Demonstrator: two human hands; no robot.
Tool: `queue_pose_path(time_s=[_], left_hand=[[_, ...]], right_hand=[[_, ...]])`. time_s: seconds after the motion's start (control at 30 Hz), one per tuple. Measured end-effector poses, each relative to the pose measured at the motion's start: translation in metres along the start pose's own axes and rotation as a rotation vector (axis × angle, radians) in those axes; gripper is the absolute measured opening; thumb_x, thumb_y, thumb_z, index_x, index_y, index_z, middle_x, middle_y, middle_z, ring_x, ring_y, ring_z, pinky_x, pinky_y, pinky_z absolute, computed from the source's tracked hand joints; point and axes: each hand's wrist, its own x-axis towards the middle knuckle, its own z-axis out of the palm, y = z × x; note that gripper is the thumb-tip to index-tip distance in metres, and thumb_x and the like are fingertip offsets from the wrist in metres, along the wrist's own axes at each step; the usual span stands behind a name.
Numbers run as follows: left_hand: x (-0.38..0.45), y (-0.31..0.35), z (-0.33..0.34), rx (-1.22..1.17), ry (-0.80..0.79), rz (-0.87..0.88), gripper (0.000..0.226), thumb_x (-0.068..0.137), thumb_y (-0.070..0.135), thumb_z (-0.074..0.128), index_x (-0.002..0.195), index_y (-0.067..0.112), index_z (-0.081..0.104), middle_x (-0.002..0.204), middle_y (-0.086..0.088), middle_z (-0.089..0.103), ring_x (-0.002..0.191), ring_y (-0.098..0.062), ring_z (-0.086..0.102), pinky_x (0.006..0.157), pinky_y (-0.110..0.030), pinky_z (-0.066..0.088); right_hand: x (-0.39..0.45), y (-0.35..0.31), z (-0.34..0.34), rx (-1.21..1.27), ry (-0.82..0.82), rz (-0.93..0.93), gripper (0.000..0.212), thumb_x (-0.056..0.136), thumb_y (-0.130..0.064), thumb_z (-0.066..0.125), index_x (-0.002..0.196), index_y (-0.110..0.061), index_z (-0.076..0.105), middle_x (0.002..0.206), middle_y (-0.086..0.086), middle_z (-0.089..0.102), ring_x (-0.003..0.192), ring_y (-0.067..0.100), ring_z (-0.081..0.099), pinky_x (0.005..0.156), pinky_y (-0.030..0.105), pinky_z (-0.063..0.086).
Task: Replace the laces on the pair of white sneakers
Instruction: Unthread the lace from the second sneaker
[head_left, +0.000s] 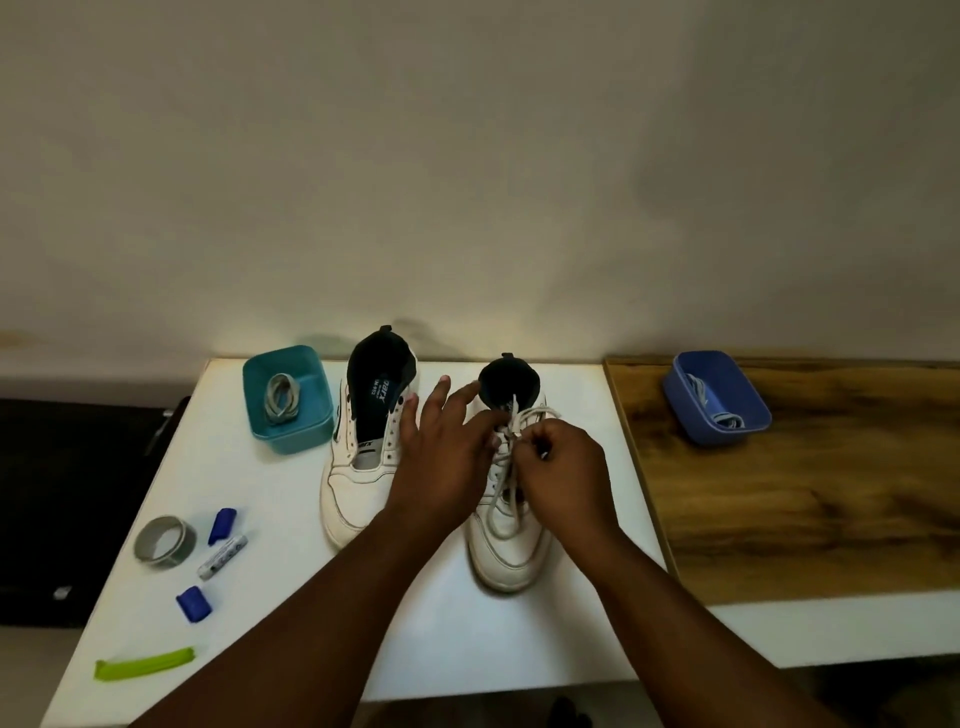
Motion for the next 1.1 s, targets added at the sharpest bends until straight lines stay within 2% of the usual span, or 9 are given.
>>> queue_pose_path(time_s=[0.1, 0.23, 0.37, 0.53, 0.67, 0.77, 0.87, 1.0, 1.1], left_hand=[[-0.004, 0.001, 0.003, 0.047, -0.010, 0.011, 0.039, 0.095, 0.033, 0.056, 0.134, 0.035, 0.059, 0.152, -0.009, 0.049, 0.150, -0.038, 0.030, 0.120, -0.065, 0.017], [-0.007, -0.004, 0.004, 0.039, 0.002, -0.001, 0.038, 0.097, 0.036, 0.057, 0.135, 0.038, 0.056, 0.153, -0.012, 0.047, 0.149, -0.040, 0.029, 0.121, -0.064, 0.014], [-0.008, -0.003, 0.001, -0.021, -0.019, 0.016, 0.041, 0.096, 0.052, 0.045, 0.132, 0.040, 0.059, 0.156, -0.007, 0.043, 0.152, -0.036, 0.023, 0.122, -0.063, 0.009], [-0.007, 0.007, 0.003, -0.172, -0.039, 0.034, 0.036, 0.092, 0.049, 0.058, 0.125, 0.035, 0.062, 0.154, -0.002, 0.044, 0.153, -0.031, 0.019, 0.123, -0.058, 0.008], [-0.002, 0.012, 0.000, -0.347, 0.007, -0.095, 0.018, 0.091, 0.045, 0.062, 0.101, 0.032, 0.067, 0.124, 0.004, 0.057, 0.138, -0.029, 0.040, 0.114, -0.058, 0.027], [0.002, 0.016, -0.017, -0.637, 0.036, -0.209, 0.028, 0.089, 0.050, 0.054, 0.093, 0.025, 0.065, 0.102, 0.006, 0.062, 0.108, -0.017, 0.056, 0.097, -0.044, 0.045], [0.002, 0.020, -0.042, -1.025, 0.033, -0.291, 0.026, 0.092, 0.031, 0.054, 0.093, 0.007, 0.064, 0.094, -0.006, 0.070, 0.093, -0.020, 0.065, 0.083, -0.031, 0.050], [-0.008, 0.011, -0.066, -1.147, 0.033, -0.181, 0.022, 0.089, 0.008, 0.044, 0.083, -0.006, 0.060, 0.078, -0.012, 0.068, 0.078, -0.021, 0.067, 0.075, -0.025, 0.052], [-0.015, 0.002, -0.066, -1.224, -0.046, -0.178, 0.030, 0.081, 0.004, 0.036, 0.098, 0.002, 0.061, 0.077, -0.014, 0.065, 0.075, -0.021, 0.063, 0.075, -0.035, 0.053]], right_hand=[[-0.005, -0.009, -0.016, 0.021, -0.068, 0.001, 0.018, 0.090, -0.025, 0.063, 0.072, -0.022, 0.062, 0.067, -0.006, 0.062, 0.063, 0.008, 0.058, 0.061, 0.033, 0.049], [-0.011, -0.033, -0.052, 0.556, -0.004, 0.028, 0.022, 0.092, -0.019, 0.053, 0.076, -0.005, 0.056, 0.069, 0.003, 0.053, 0.064, 0.012, 0.048, 0.059, 0.030, 0.041], [-0.014, -0.055, -0.086, 0.946, 0.178, -0.100, 0.019, 0.090, -0.012, 0.049, 0.076, -0.018, 0.060, 0.072, 0.002, 0.060, 0.072, 0.017, 0.054, 0.068, 0.029, 0.047], [-0.025, -0.069, -0.099, 1.057, 0.149, -0.344, 0.039, 0.091, -0.003, 0.043, 0.075, -0.029, 0.068, 0.074, -0.003, 0.063, 0.074, 0.017, 0.058, 0.075, 0.034, 0.049], [-0.026, -0.058, -0.091, 0.964, 0.253, -0.289, 0.027, 0.096, -0.007, 0.045, 0.080, -0.021, 0.062, 0.070, -0.002, 0.063, 0.071, 0.017, 0.060, 0.073, 0.039, 0.050], [-0.011, -0.027, -0.079, 0.766, 0.336, 0.110, 0.029, 0.099, -0.019, 0.049, 0.073, -0.023, 0.062, 0.067, -0.002, 0.063, 0.072, 0.018, 0.060, 0.077, 0.043, 0.049], [-0.005, -0.010, -0.071, 0.484, -0.069, 0.440, 0.034, 0.100, -0.028, 0.054, 0.073, -0.011, 0.066, 0.061, 0.002, 0.067, 0.068, 0.023, 0.062, 0.077, 0.042, 0.048], [-0.026, -0.018, -0.058, 0.119, -0.776, 0.128, 0.040, 0.102, -0.040, 0.060, 0.083, -0.009, 0.076, 0.081, 0.006, 0.077, 0.069, 0.013, 0.068, 0.064, 0.028, 0.051], [-0.018, -0.011, -0.036, 0.041, -0.423, 0.062, 0.038, 0.096, -0.043, 0.067, 0.071, -0.014, 0.068, 0.068, 0.004, 0.069, 0.063, 0.015, 0.065, 0.063, 0.036, 0.052]])
